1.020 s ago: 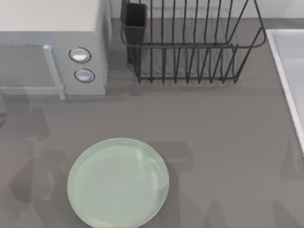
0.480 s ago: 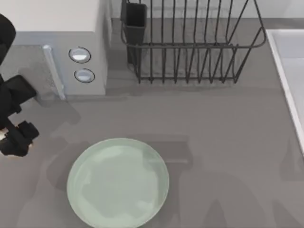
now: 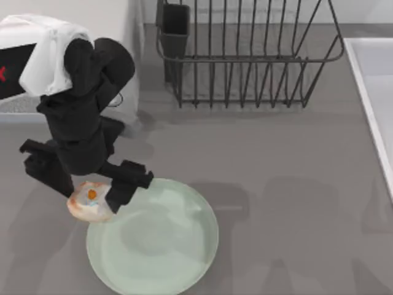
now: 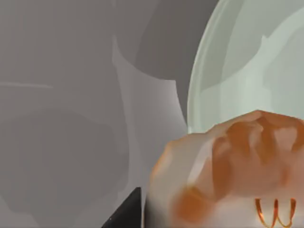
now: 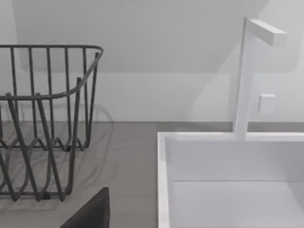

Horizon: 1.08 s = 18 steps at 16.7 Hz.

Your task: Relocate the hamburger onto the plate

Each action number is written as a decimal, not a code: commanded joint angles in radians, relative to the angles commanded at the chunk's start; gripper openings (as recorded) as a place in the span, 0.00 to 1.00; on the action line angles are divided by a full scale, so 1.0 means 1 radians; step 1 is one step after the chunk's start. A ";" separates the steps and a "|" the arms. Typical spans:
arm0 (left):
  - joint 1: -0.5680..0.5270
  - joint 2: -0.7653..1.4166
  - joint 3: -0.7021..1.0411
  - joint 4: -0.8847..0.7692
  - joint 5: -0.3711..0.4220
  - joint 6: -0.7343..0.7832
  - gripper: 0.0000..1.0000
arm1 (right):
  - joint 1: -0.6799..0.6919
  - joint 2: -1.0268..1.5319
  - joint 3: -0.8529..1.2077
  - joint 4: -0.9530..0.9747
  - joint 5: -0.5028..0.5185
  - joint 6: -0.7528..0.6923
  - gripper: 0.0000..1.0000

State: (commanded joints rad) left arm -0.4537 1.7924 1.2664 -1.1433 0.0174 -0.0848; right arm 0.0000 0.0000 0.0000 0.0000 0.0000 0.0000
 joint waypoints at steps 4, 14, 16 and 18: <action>-0.148 0.011 0.020 0.025 -0.003 -0.344 0.00 | 0.000 0.000 0.000 0.000 0.000 0.000 1.00; -0.245 0.003 0.027 0.054 -0.011 -0.539 0.00 | 0.000 0.000 0.000 0.000 0.000 0.000 1.00; -0.244 0.007 0.014 0.072 -0.011 -0.539 0.00 | 0.000 0.000 0.000 0.000 0.000 0.000 1.00; -0.246 0.023 -0.022 0.128 -0.012 -0.538 0.00 | 0.000 0.000 0.000 0.000 0.000 0.000 1.00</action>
State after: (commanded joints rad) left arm -0.6994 1.8156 1.2447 -1.0149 0.0056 -0.6228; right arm 0.0000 0.0000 0.0000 0.0000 0.0000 0.0000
